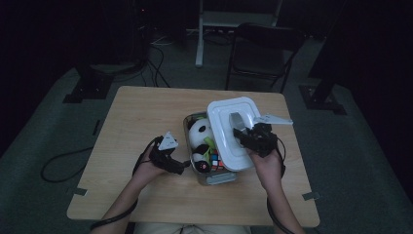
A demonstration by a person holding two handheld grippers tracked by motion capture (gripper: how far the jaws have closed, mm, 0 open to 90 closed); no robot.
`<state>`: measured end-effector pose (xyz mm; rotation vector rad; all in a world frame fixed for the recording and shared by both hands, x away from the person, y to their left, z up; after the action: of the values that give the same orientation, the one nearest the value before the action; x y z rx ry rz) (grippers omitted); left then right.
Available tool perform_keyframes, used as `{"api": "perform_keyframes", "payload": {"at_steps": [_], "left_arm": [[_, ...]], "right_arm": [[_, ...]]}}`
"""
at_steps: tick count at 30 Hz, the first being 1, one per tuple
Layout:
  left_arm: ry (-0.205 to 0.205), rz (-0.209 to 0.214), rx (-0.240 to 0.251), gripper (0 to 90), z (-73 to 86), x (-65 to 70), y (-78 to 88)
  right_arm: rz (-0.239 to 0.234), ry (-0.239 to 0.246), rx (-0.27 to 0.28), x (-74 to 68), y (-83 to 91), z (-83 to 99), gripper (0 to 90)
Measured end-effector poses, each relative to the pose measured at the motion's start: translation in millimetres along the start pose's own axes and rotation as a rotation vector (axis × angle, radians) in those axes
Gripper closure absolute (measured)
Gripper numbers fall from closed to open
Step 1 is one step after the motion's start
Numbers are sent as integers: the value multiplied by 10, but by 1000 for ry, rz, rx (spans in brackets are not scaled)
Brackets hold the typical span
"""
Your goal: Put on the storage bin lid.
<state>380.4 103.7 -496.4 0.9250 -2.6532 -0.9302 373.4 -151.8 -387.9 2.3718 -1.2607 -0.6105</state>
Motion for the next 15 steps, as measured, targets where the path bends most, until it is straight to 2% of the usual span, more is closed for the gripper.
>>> {"api": "perform_keyframes", "payload": {"at_steps": [5,8,10,15], "left_arm": [[-9,15,-6,4,-61,89,-69],[-22,17,-5,4,-85,124,-76],[-9,17,2,4,-75,109,-58],[12,0,-4,4,-2,47,-7]], "right_arm": [[-58,28,-22,-203,-112,-34,681],[-68,40,-32,-260,-161,-37,681],[-88,50,-56,-333,-243,-21,681],[-105,52,-95,-365,-357,33,681]]}}
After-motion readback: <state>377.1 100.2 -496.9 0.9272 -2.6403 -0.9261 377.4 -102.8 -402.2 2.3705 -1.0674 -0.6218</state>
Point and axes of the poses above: each handheld gripper's, and its own axes: y roughly backward along the jaws, z roughly out of its underside, x roughly to its right, the point moved 5 cm from there along -y, roughly forward along the jaws, and after that the axes turned 1 degree about -x, right-handed, at the moved point
